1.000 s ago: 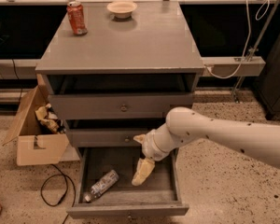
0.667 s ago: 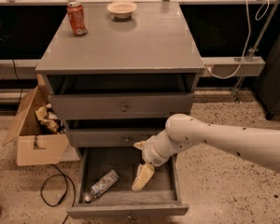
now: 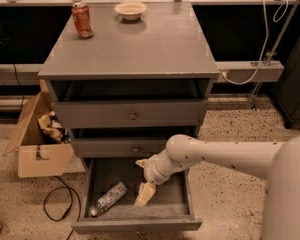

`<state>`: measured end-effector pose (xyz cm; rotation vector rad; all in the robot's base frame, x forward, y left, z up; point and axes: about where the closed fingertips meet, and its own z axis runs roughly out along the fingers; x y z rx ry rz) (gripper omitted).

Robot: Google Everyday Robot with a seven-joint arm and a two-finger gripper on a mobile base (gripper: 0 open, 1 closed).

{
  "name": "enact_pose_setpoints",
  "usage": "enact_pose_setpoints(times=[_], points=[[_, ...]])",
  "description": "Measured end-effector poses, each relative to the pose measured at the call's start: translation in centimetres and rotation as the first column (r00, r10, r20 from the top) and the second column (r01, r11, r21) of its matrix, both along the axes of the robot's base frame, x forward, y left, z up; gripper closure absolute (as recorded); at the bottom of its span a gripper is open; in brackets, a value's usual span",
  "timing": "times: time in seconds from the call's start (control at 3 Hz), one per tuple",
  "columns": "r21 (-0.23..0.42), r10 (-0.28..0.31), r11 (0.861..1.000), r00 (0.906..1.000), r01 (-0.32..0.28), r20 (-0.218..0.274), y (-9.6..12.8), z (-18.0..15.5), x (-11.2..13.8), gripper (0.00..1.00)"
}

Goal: Pick blue plastic bottle from bottom drawer and place on counter

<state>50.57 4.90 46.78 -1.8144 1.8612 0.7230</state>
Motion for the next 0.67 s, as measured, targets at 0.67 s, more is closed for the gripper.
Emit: enact_pose_setpoints(times=[0.67], points=[[0.139, -0.024, 0.990, 0.9995, 0.021, 0.021, 4.6, -9.8, 3.6, 0.00]])
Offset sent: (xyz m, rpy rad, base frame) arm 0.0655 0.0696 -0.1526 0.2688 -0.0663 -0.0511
